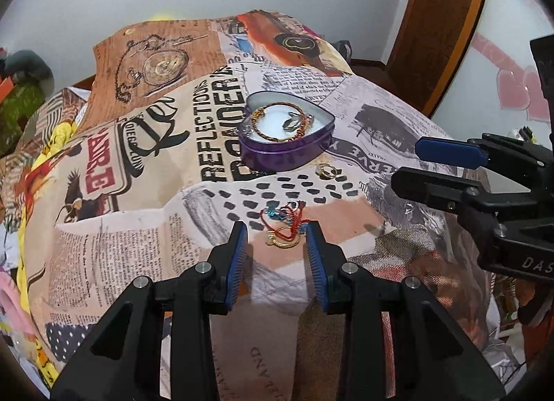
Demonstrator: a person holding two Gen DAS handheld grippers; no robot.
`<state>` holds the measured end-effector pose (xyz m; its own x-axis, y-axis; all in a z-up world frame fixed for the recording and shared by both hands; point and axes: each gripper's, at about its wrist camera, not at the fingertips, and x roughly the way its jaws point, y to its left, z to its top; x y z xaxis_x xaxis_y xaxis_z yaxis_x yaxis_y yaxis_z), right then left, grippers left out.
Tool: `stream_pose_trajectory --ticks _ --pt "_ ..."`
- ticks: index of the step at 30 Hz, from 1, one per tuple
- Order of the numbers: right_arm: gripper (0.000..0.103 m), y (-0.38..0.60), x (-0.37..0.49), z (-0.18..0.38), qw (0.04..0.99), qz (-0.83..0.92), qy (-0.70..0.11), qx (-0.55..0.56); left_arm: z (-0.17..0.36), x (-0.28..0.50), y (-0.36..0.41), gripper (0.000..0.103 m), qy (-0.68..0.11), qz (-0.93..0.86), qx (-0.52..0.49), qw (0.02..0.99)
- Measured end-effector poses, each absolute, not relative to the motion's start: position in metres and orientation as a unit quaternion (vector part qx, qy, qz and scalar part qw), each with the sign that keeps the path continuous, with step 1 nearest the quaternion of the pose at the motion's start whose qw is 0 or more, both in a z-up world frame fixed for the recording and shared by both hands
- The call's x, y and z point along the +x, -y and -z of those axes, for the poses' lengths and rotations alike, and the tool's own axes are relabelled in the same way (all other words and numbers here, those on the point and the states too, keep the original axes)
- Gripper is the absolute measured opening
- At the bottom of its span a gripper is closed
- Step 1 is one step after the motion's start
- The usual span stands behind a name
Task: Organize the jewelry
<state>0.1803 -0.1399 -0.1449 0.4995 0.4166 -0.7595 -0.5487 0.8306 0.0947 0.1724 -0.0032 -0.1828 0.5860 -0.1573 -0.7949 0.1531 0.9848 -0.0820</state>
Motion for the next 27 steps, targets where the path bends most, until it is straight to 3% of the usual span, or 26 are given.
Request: stream_pose_trajectory --ticks 4,15,27 --pt "0.046 0.146 0.182 0.154 0.86 -0.273 -0.425 -0.074 0.188 0.181 0.007 0.032 -0.446 0.091 -0.007 0.89" --pt "0.046 0.154 0.195 0.174 0.85 -0.267 -0.45 -0.062 0.201 0.197 -0.001 0.002 -0.455 0.105 -0.049 0.883" --pt "0.046 0.139 0.211 0.18 0.847 -0.276 -0.448 -0.079 0.172 0.199 -0.023 0.001 -0.403 0.087 -0.064 0.909"
